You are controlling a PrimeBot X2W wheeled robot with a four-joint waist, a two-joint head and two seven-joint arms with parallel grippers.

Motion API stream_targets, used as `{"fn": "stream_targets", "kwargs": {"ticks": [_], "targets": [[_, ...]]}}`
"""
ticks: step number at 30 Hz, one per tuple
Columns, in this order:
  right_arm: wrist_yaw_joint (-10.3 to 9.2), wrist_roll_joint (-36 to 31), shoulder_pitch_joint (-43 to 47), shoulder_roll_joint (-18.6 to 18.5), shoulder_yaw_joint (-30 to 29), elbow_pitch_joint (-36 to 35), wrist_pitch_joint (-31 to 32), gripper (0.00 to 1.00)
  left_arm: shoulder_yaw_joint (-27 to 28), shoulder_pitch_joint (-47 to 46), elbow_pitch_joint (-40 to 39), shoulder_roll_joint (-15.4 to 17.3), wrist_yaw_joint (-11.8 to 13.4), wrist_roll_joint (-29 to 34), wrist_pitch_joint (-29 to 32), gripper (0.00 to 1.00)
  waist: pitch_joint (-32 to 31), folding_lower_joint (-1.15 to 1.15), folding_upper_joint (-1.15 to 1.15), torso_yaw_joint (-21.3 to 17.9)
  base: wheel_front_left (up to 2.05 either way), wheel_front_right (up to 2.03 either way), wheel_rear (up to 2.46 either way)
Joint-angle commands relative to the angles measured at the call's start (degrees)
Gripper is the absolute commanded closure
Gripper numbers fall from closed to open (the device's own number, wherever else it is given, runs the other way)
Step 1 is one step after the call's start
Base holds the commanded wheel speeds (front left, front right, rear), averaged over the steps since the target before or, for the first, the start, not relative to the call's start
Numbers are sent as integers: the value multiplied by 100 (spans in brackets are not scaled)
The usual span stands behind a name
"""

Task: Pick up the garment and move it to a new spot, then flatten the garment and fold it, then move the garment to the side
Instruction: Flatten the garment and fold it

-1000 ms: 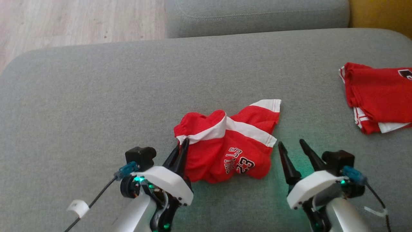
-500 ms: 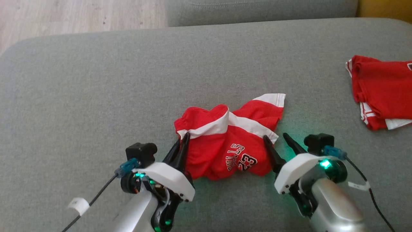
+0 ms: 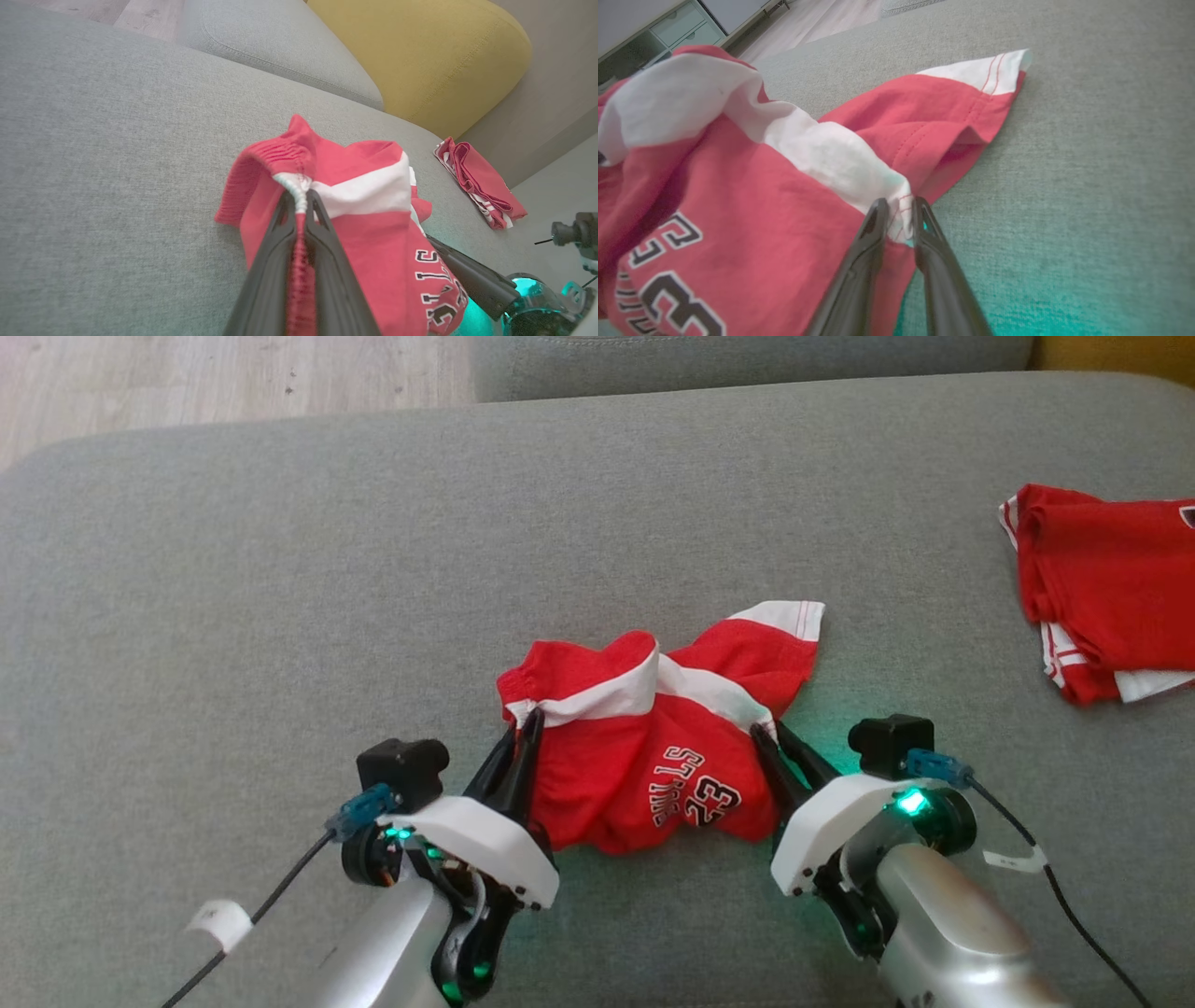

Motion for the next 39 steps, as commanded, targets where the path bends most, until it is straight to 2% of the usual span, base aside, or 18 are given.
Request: {"fn": "stream_targets", "kwargs": {"ticks": [1,2,3,14,21,29,39], "targets": [[-4,60,-208,7,138,-111,-79,77,162,-284,-189,76,12,45,-64,100,-4,0,0,-8,0,0,0],[-4,72,-207,7,149,-93,-83,85,162,-285,-187,81,15,43,-65,100,-9,0,0,-16,0,0,0],[-4,62,-211,7,130,-60,-95,100,161,-284,-185,87,18,42,-68,100,-15,0,0,-23,0,0,0],[-4,-238,-122,7,-210,-297,-399,100,213,-243,-217,151,58,-5,-170,100,-110,0,0,-77,0,0,0],[-4,-949,-101,7,-601,-960,-517,100,299,-219,-459,246,67,9,-396,100,-280,0,0,-108,0,0,0],[-4,-1899,162,-114,-1242,-2394,-369,100,670,-322,-1374,553,119,-26,-686,100,-777,0,0,-134,0,0,0],[-4,-2473,490,-298,-1992,-4739,-16,100,1289,-716,-3127,1226,361,-145,-267,100,-1299,0,0,-257,0,0,0]]}}
